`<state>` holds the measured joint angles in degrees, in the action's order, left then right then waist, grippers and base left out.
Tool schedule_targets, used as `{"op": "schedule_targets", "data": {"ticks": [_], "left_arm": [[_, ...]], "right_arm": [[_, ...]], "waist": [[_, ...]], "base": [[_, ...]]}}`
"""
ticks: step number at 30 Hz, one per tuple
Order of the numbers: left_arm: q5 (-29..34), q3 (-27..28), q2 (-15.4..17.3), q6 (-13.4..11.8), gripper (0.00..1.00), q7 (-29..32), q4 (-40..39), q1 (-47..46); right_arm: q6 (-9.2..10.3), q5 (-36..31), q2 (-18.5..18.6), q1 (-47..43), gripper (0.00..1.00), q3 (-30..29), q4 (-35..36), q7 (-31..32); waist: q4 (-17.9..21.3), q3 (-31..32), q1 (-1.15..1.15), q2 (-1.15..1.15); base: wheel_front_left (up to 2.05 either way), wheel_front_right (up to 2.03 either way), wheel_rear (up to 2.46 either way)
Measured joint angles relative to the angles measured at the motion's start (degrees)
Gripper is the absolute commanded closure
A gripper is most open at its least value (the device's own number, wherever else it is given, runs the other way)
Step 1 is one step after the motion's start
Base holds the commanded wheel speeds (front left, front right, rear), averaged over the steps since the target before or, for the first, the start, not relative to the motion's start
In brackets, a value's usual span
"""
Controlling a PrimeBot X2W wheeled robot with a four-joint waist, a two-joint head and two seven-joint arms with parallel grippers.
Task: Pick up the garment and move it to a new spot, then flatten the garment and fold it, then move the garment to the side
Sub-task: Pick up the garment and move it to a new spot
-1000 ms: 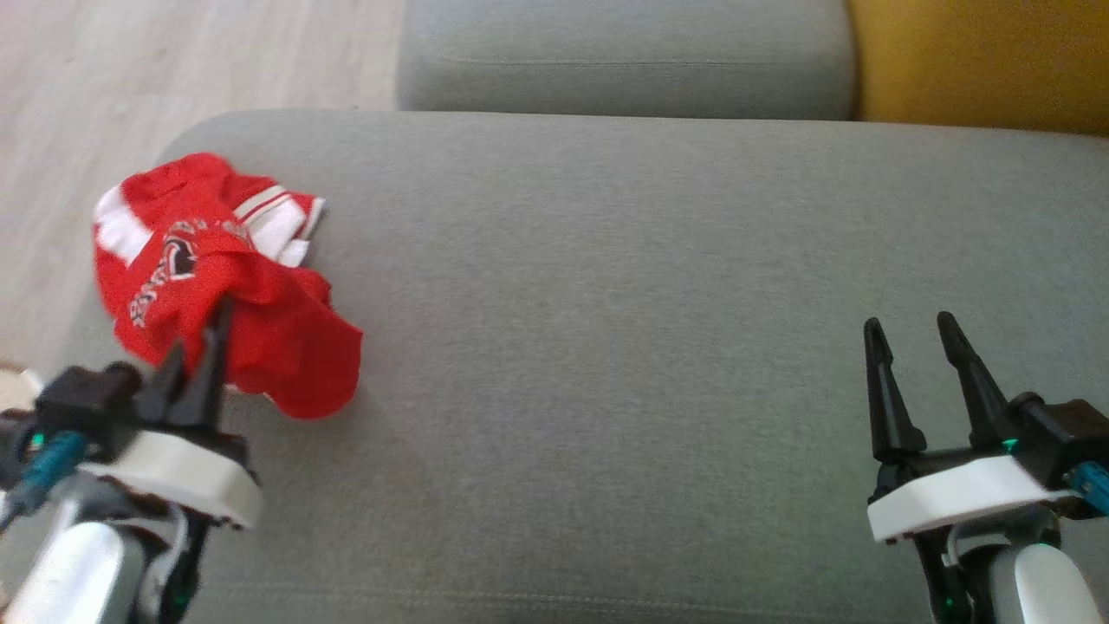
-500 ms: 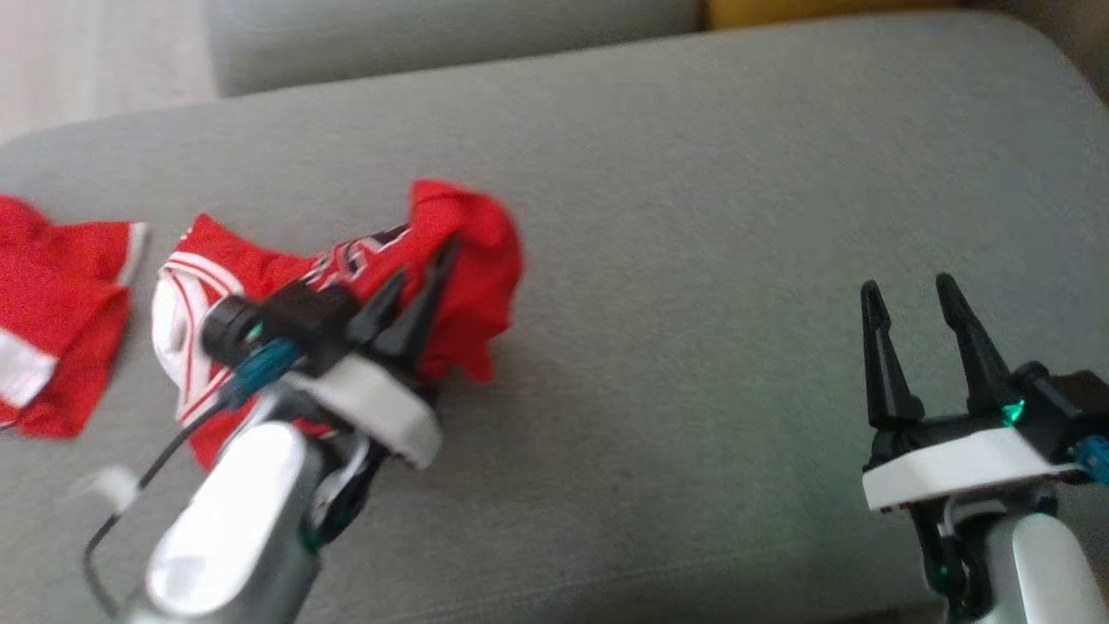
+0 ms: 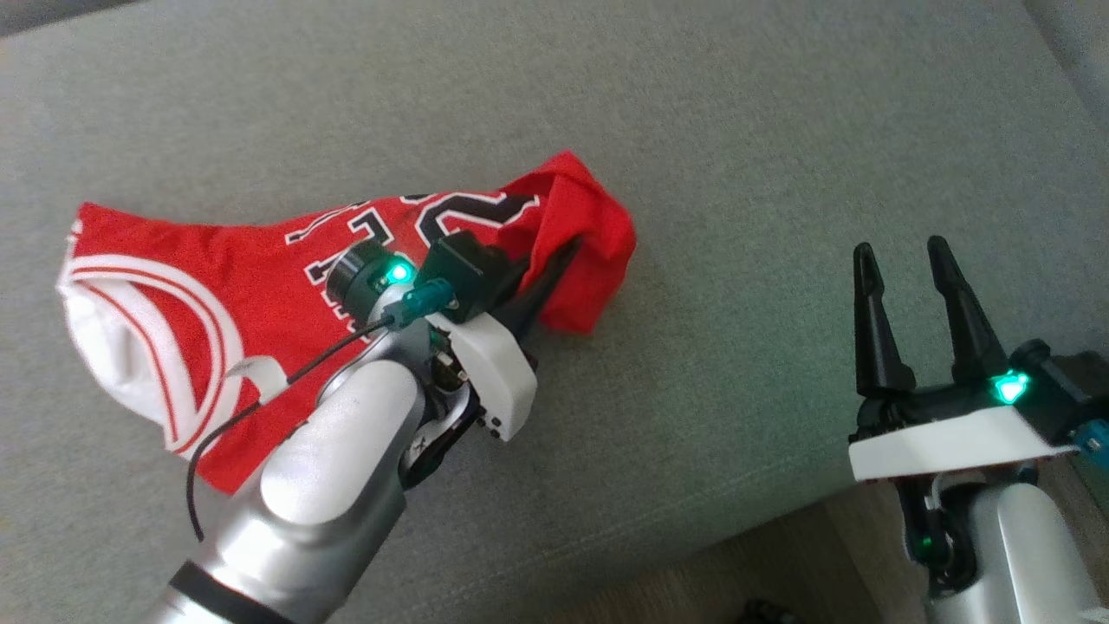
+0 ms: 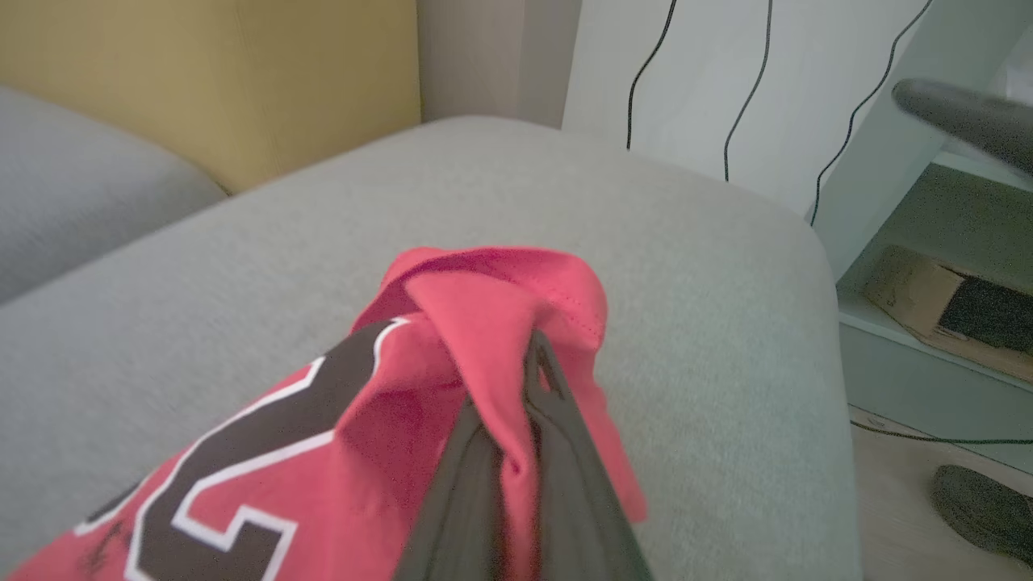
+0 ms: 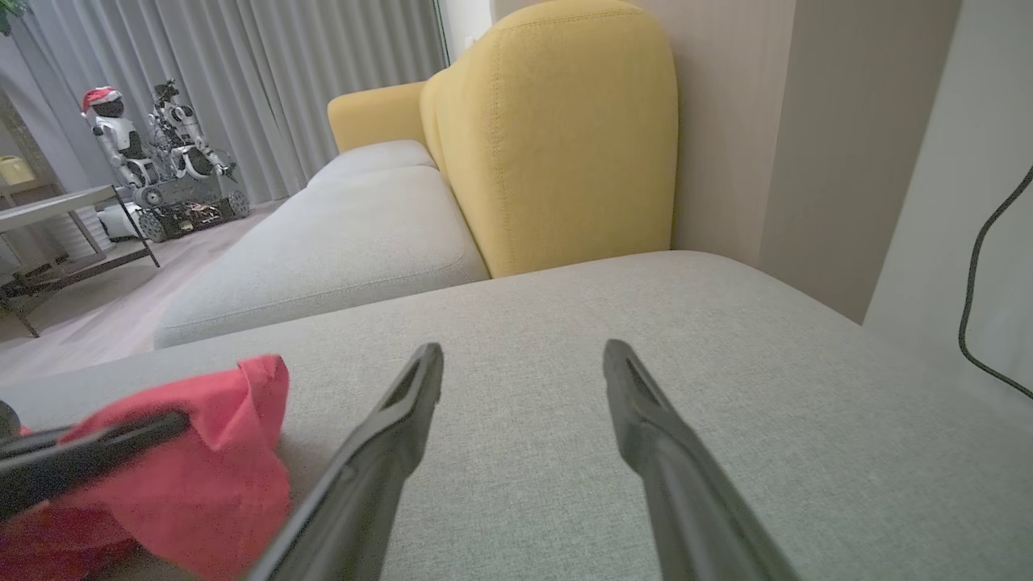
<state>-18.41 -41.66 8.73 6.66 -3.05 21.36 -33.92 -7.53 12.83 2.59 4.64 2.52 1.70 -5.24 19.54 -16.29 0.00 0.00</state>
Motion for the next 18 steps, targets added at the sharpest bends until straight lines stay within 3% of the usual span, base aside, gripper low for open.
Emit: {"op": "schedule_targets", "data": {"ticks": [1, 2, 3, 12, 18], "left_arm": [[-0.4, -0.4, -0.1, 0.3, 1.00, 0.0, 1.7, -0.2], [-1.0, -0.5, -0.3, 0.4, 0.62, 0.0, 3.3, -0.4], [-1.4, -0.6, -0.4, 0.4, 0.00, -0.1, 4.6, -0.5], [-2.5, -1.7, -1.0, 0.2, 0.00, -6.7, 7.6, -1.5], [-4.3, 3.0, 0.0, -3.9, 0.00, -10.0, 4.9, 0.6]], "right_arm": [[0.00, 0.3, 0.0, 0.3, 0.00, 0.1, -0.2, -0.3], [0.00, 0.3, 0.0, 0.7, 0.00, 0.2, -0.5, -0.5], [0.00, 0.3, 0.0, 0.9, 0.00, 0.3, -0.7, -0.9], [0.00, 0.1, 0.0, 1.8, 0.00, -0.2, -2.2, -1.4], [0.00, -1.4, 0.0, 1.8, 0.00, -1.5, -2.4, -0.3]], "waist": [[0.4, -0.7, 0.00, 0.00], [0.8, -1.3, 0.00, 0.00], [1.1, -1.8, 0.00, 0.00], [-1.8, -1.5, 0.00, 0.00], [-6.5, 0.9, 0.00, 0.00]], "base": [[0.00, 0.00, 0.00], [0.00, 0.00, 0.00], [0.00, 0.00, 0.00], [0.00, 0.00, 0.00], [0.00, 0.00, 0.00]]}}
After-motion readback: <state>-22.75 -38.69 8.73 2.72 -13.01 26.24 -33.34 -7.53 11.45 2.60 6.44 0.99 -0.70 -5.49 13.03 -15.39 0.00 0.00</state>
